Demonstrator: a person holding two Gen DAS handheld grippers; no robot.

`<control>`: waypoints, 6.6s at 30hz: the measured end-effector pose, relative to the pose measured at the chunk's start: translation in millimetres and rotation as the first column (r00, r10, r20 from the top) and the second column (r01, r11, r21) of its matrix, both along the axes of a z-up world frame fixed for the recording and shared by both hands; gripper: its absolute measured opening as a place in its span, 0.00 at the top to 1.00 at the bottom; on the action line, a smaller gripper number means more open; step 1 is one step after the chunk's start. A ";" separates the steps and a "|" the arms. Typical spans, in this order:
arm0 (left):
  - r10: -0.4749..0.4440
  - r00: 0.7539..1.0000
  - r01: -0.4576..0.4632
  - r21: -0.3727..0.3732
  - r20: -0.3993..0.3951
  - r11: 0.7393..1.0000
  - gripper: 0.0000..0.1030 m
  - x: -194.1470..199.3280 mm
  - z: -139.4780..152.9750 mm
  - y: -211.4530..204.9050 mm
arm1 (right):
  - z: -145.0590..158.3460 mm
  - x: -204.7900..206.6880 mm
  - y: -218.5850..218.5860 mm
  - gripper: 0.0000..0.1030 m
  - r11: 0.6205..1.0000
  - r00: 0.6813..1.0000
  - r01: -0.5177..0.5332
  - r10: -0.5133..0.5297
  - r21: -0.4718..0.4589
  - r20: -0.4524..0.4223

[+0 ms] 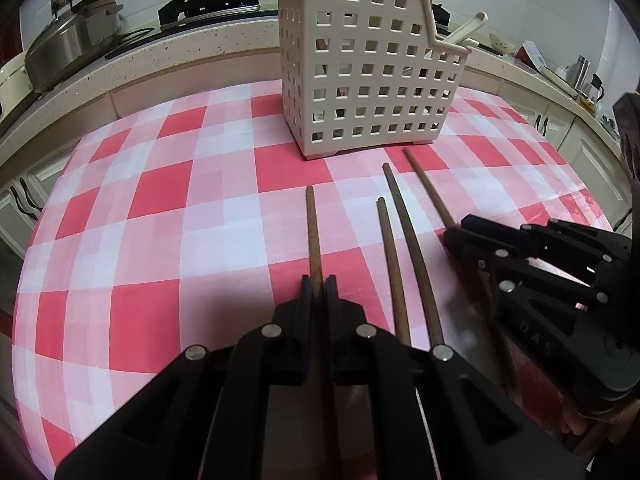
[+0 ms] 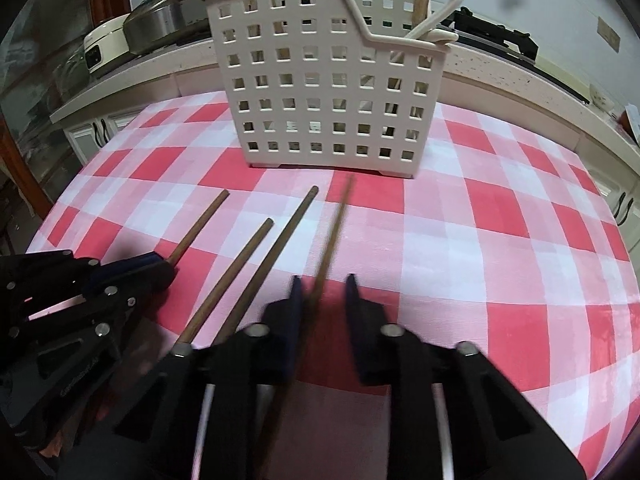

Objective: Organize utensils
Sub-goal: 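Close the left gripper on a chopstick while the right gripper closes on another, then lift both held chopsticks upright and carry them over the caddy, then lower the chopsticks into the caddy and open both grippers, then move both open grippers down to the last two chopsticks on the cloth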

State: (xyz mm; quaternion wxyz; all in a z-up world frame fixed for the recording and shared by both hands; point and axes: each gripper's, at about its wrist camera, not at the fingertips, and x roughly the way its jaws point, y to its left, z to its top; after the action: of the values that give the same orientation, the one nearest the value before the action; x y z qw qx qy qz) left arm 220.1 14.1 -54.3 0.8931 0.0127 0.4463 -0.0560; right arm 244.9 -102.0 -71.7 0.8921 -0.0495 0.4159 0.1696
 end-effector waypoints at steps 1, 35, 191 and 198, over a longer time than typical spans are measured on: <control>0.000 1.000 0.000 -0.001 -0.001 1.000 0.94 0.1 0.2 0.4 | 0.0 0.0 -1.2 0.88 1.000 1.000 0.001 -0.001 0.009 -0.003; 0.014 0.982 -0.009 -0.028 0.189 1.000 0.94 -59.2 91.3 -1.8 | 87.0 -59.3 -65.5 0.93 0.990 0.991 0.020 -0.038 0.139 0.128; -0.065 0.997 0.064 -0.031 -0.028 0.997 0.85 -14.9 0.8 -34.9 | 26.9 -38.6 -101.0 0.29 0.984 0.993 0.122 -0.120 0.133 -0.024; -0.036 0.999 0.036 -0.026 -0.024 0.999 0.93 -10.2 0.1 -20.3 | 25.5 -33.9 -80.6 0.28 0.988 0.995 0.101 -0.098 0.116 -0.027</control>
State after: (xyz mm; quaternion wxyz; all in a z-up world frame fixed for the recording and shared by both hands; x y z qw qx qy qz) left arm 209.9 -6.2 -54.2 0.8865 0.0084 0.4560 -0.0780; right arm 211.0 -182.6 -46.2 0.8963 0.0256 0.4166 0.1495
